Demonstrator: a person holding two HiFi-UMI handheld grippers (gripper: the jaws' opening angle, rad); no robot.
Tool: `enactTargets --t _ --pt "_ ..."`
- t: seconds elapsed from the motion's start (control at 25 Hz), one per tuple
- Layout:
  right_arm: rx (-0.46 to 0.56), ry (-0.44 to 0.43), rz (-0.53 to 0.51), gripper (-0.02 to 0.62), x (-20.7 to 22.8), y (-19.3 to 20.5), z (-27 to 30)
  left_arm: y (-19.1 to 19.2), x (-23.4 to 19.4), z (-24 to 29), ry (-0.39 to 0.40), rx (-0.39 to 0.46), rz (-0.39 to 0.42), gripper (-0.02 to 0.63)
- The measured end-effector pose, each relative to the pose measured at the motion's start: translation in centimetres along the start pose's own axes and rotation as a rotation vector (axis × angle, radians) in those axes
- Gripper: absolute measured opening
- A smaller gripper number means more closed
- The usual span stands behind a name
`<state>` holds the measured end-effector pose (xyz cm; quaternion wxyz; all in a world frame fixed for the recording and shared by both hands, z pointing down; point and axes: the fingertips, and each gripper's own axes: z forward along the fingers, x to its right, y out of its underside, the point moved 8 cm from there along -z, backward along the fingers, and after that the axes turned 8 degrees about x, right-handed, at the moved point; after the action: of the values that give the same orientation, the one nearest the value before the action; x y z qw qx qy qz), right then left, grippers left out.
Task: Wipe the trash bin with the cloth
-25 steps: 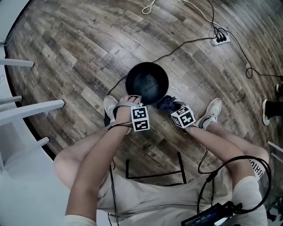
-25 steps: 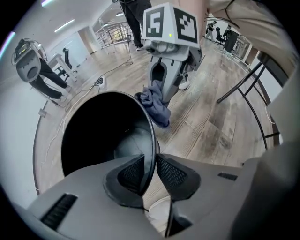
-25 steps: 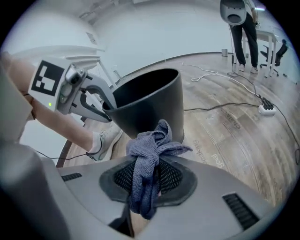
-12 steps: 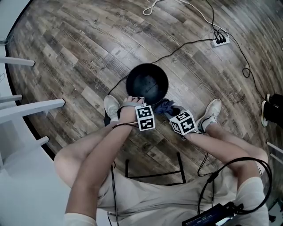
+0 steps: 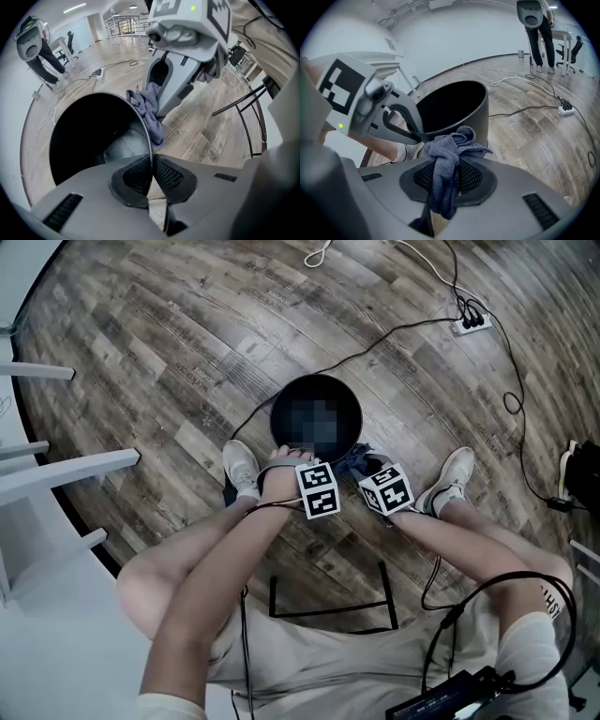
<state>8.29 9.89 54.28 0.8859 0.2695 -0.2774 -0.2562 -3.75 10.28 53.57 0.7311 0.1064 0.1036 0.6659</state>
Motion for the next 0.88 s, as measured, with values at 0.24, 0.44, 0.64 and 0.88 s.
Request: enactTargets --t 0.24,0.44,0.64,0.88 --pt "-0.041 0.054 0.005 0.077 2.3 2.4 3.4 -0.1 0.0 -0.1 0.002 0.004 0.003 0.028" --pt "-0.074 0.080 -0.030 0.077 3.8 4.3 6.6 -0.1 -0.1 -0.3 0.000 0.009 0.004 0.025" --pt "-0.113 0.113 -0.042 0.077 5.5 6.7 9.5 -0.2 -0.1 -0.2 0.006 0.008 0.000 0.025" --pt "-0.159 0.143 -0.045 0.077 6.9 8.8 12.4 -0.3 -0.3 -0.2 0.012 0.004 -0.015 0.025"
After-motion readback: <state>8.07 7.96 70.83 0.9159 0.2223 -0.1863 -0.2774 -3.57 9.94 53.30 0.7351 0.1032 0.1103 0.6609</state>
